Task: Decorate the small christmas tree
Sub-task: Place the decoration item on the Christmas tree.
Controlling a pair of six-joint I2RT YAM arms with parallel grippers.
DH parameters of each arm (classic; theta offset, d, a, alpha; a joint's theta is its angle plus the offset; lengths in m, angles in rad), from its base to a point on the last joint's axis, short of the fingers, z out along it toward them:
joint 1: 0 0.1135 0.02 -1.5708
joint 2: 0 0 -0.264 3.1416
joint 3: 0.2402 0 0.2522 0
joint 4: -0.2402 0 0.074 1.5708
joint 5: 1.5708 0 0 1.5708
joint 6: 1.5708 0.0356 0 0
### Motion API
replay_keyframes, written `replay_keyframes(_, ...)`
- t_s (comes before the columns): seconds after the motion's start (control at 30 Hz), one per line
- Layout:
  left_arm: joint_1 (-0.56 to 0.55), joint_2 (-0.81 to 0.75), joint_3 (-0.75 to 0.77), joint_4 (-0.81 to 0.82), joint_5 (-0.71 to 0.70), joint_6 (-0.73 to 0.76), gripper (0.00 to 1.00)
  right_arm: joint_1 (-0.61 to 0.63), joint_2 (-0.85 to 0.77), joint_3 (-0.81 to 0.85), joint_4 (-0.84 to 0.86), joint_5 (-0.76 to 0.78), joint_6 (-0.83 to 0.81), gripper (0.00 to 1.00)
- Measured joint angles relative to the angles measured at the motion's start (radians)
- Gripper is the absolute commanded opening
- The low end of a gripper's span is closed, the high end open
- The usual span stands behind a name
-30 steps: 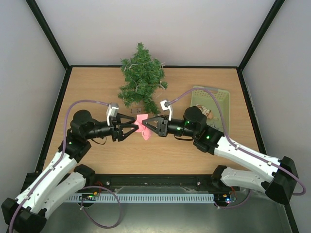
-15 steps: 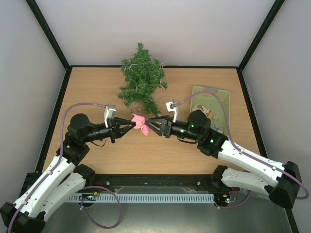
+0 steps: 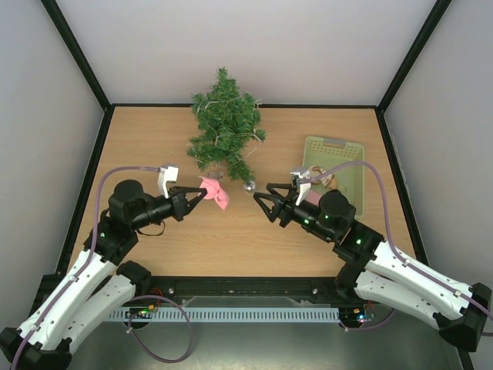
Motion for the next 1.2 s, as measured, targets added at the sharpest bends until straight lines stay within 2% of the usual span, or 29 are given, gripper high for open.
replay_keyframes(0.13, 0.000, 0.006, 0.002, -0.017, -0.038, -0.090, 0.02, 0.000, 0.030, -0.009, 0.008, 0.000, -0.059, 0.58)
replay_keyframes(0.27, 0.000, 0.024, 0.021, -0.029, -0.039, -0.155, 0.02, 0.008, 0.105, -0.016, 0.041, -0.032, -0.098, 0.60)
replay_keyframes(0.67, 0.000, 0.031, 0.023, -0.032, -0.005, -0.237, 0.02, 0.121, 0.313, 0.043, 0.124, -0.035, -0.239, 0.62)
replay_keyframes(0.83, 0.000, 0.047, 0.023, -0.036, 0.039, -0.230, 0.02, 0.125, 0.376, 0.083, 0.123, 0.016, -0.267, 0.58)
replay_keyframes(1.03, 0.000, 0.053, 0.023, -0.083, 0.061, -0.202, 0.02, 0.125, 0.348, 0.076, 0.123, 0.118, -0.297, 0.48)
replay_keyframes(1.2, 0.000, 0.043, 0.029, -0.099, 0.083, -0.195, 0.02, 0.125, 0.345, 0.067, 0.111, 0.175, -0.306, 0.45)
